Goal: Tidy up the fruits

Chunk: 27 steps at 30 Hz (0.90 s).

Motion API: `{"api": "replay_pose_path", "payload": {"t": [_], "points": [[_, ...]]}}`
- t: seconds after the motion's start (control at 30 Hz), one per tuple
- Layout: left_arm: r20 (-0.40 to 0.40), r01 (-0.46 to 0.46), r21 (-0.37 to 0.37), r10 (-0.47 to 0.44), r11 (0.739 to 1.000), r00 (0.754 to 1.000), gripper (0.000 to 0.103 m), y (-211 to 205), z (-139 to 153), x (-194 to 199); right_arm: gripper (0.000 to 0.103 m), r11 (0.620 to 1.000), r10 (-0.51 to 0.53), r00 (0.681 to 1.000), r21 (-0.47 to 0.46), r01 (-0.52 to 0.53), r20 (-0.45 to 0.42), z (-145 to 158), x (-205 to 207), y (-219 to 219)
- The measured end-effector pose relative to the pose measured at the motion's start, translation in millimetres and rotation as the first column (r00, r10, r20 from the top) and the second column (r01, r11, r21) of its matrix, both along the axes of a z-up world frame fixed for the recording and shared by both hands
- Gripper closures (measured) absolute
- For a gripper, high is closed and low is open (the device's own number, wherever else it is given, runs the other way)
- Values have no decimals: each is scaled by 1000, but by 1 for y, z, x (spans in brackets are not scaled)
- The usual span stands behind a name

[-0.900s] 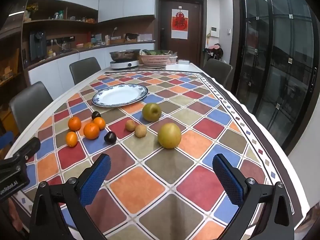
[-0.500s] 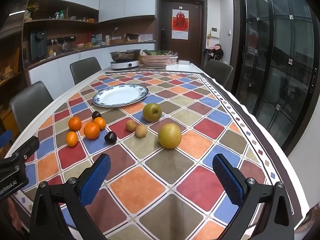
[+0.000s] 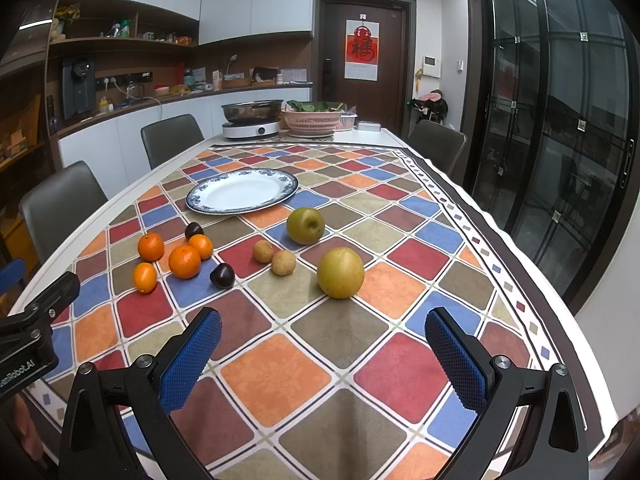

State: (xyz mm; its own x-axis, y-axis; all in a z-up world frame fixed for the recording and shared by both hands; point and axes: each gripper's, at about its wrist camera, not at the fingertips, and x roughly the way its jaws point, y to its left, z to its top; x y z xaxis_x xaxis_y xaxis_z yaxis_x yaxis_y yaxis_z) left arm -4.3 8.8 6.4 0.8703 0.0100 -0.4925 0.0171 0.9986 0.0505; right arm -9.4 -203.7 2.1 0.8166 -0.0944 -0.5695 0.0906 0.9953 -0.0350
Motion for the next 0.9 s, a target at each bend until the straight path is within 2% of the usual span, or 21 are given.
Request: {"api": "replay_pose_path", "payload": {"t": [0.9], "points": [[0,0,1,0,1000,1000,0,0,-1,1,1,1000,2,1000,-4,-2,4,0,0,1]]}}
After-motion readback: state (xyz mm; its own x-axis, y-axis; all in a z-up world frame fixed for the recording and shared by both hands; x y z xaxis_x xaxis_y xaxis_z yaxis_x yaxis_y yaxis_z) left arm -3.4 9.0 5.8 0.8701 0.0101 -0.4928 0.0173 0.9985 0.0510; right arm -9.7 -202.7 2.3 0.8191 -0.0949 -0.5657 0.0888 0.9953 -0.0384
